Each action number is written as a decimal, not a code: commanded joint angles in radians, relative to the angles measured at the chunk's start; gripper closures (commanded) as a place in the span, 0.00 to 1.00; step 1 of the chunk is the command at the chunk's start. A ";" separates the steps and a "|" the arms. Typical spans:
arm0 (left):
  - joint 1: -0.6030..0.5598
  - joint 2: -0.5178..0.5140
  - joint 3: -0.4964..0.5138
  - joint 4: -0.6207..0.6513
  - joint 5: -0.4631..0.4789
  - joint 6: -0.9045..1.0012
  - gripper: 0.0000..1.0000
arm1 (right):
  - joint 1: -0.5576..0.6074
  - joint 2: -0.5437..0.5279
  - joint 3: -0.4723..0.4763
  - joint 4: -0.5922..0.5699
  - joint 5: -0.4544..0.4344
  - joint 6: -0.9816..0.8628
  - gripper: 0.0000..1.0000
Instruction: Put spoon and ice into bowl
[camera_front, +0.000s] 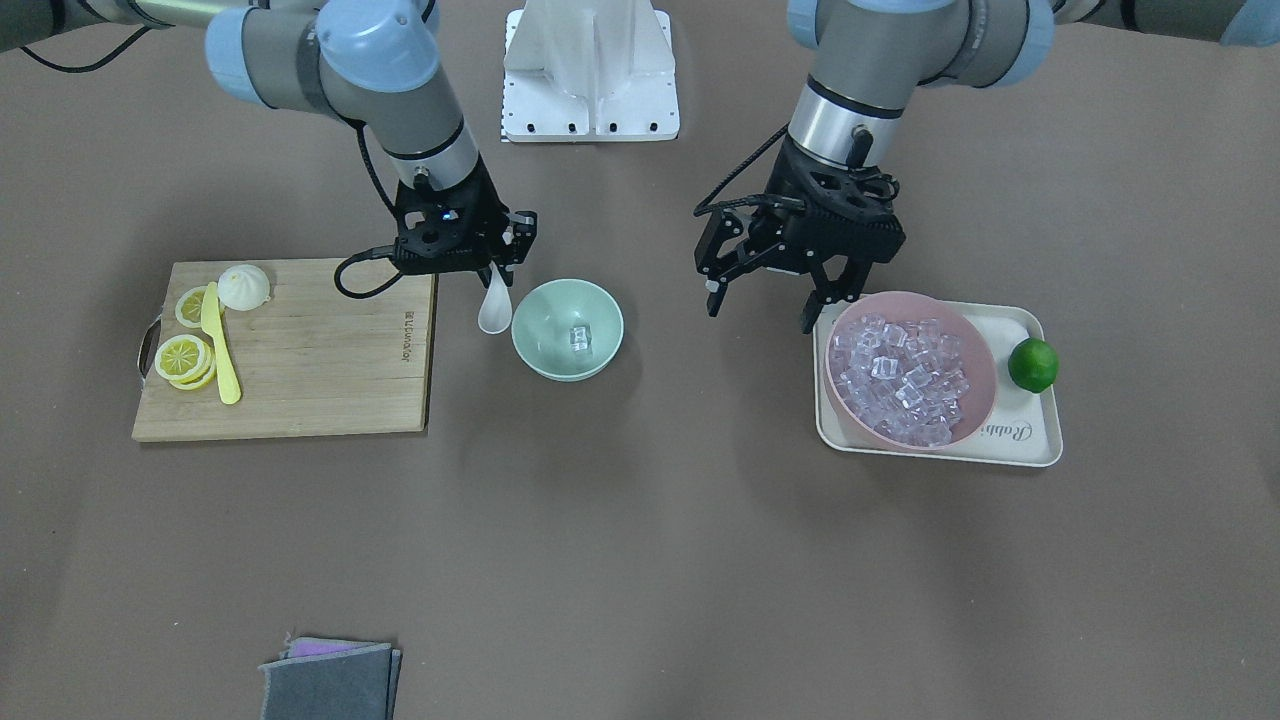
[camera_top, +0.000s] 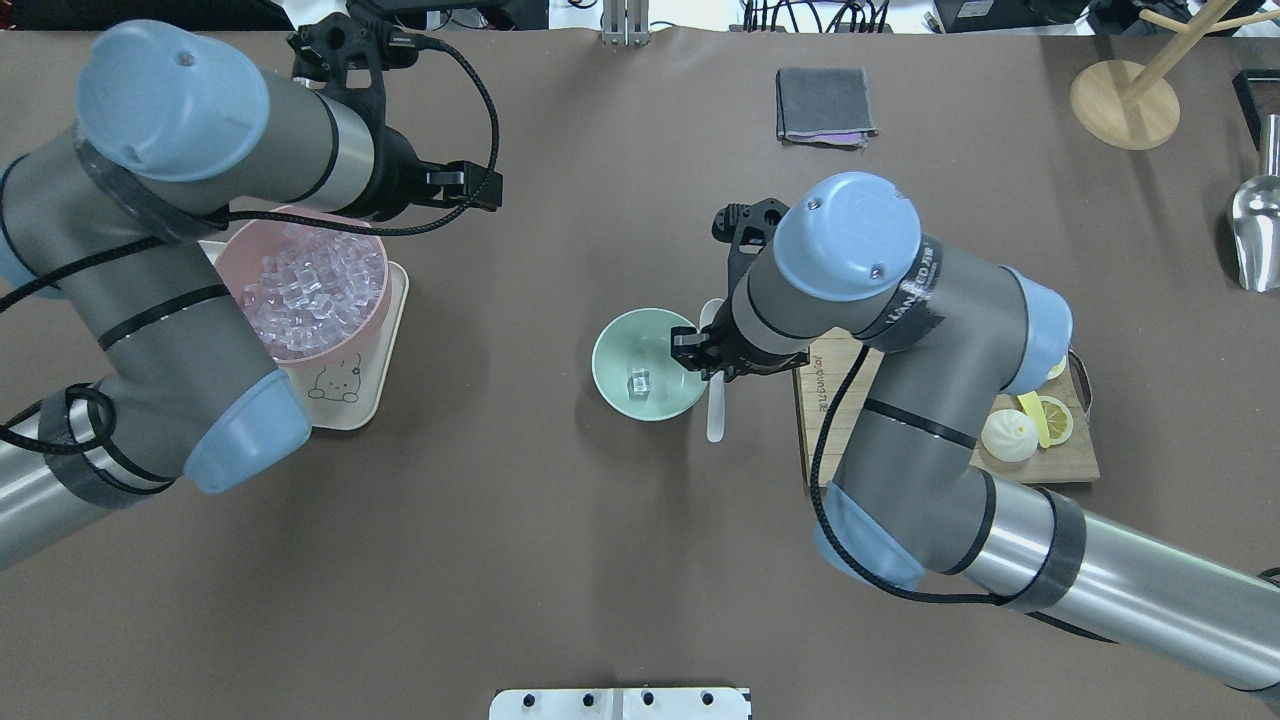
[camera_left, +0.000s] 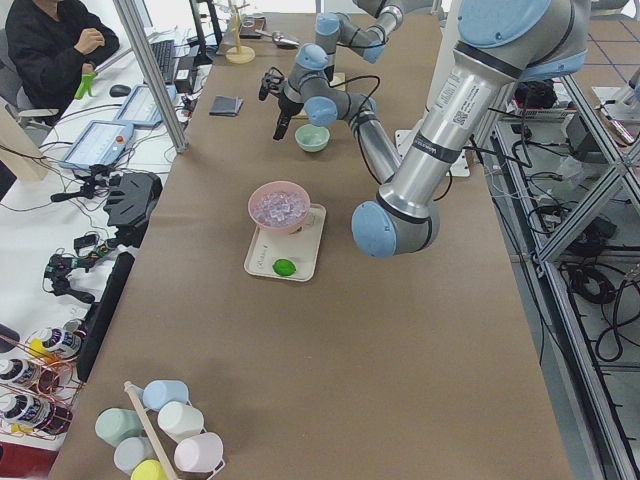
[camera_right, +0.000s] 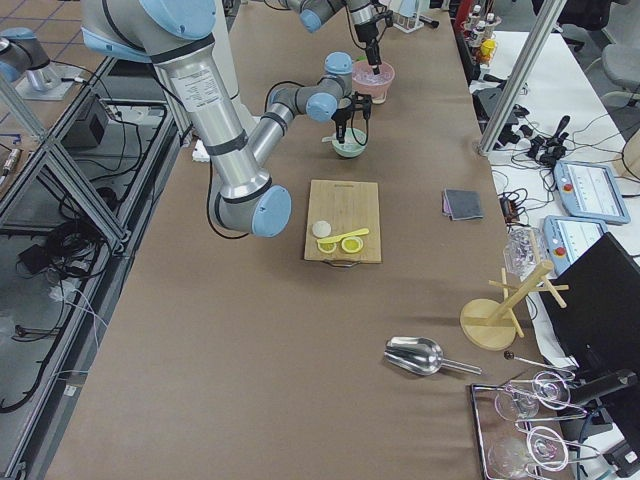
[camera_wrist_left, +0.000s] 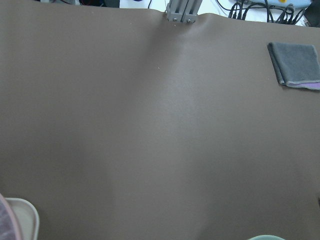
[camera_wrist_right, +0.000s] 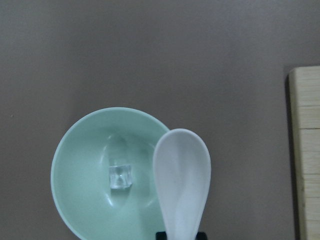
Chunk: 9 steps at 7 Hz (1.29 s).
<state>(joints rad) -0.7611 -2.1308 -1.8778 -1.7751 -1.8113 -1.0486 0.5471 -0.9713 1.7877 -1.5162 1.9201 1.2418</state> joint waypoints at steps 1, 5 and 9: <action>-0.024 0.020 -0.014 -0.001 -0.020 0.015 0.02 | -0.054 0.075 -0.079 0.010 -0.050 0.022 1.00; -0.035 0.057 -0.031 -0.001 -0.022 0.016 0.02 | -0.073 0.118 -0.139 0.010 -0.069 0.028 0.12; -0.073 0.095 -0.032 -0.003 -0.025 0.142 0.02 | 0.064 0.076 -0.044 -0.007 0.029 -0.043 0.00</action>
<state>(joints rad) -0.8173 -2.0649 -1.9046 -1.7762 -1.8353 -0.9918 0.5402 -0.8639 1.7015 -1.5151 1.8859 1.2391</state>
